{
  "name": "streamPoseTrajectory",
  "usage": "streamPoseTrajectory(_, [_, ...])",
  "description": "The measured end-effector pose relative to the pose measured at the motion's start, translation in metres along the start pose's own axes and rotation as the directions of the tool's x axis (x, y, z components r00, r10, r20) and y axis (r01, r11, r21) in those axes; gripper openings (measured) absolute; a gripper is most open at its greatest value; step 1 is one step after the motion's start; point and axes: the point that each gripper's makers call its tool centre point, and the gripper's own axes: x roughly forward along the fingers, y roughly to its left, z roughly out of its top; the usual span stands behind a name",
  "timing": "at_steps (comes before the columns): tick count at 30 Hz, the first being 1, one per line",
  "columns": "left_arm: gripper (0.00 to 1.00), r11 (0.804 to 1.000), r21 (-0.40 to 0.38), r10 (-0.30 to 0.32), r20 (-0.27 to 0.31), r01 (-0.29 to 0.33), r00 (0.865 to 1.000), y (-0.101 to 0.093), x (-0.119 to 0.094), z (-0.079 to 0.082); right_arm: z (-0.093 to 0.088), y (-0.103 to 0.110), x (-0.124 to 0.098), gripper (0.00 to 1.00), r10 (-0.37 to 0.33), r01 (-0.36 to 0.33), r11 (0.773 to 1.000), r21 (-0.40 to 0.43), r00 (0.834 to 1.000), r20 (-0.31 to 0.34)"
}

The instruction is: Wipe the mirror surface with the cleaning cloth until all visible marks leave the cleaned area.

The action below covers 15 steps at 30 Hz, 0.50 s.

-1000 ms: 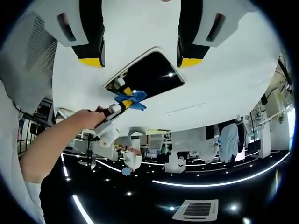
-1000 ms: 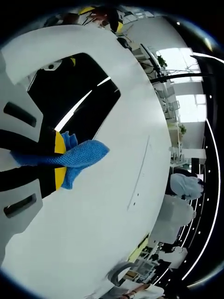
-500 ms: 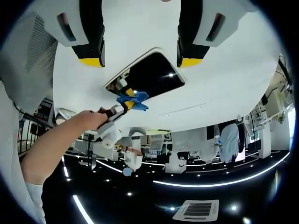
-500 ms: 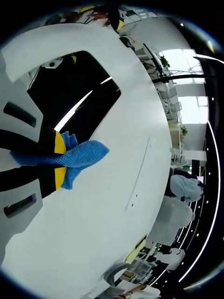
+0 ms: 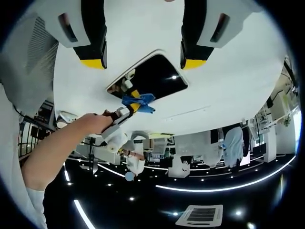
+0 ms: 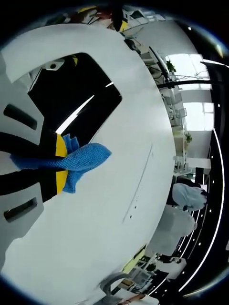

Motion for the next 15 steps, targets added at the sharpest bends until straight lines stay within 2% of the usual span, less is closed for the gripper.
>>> streamPoseTrajectory(15, [0.62, 1.000, 0.001, 0.006, 0.002, -0.006, 1.000, 0.002, -0.002, 0.001, 0.007, 0.016, 0.005, 0.02, 0.030, -0.030, 0.999, -0.036, 1.000, 0.005])
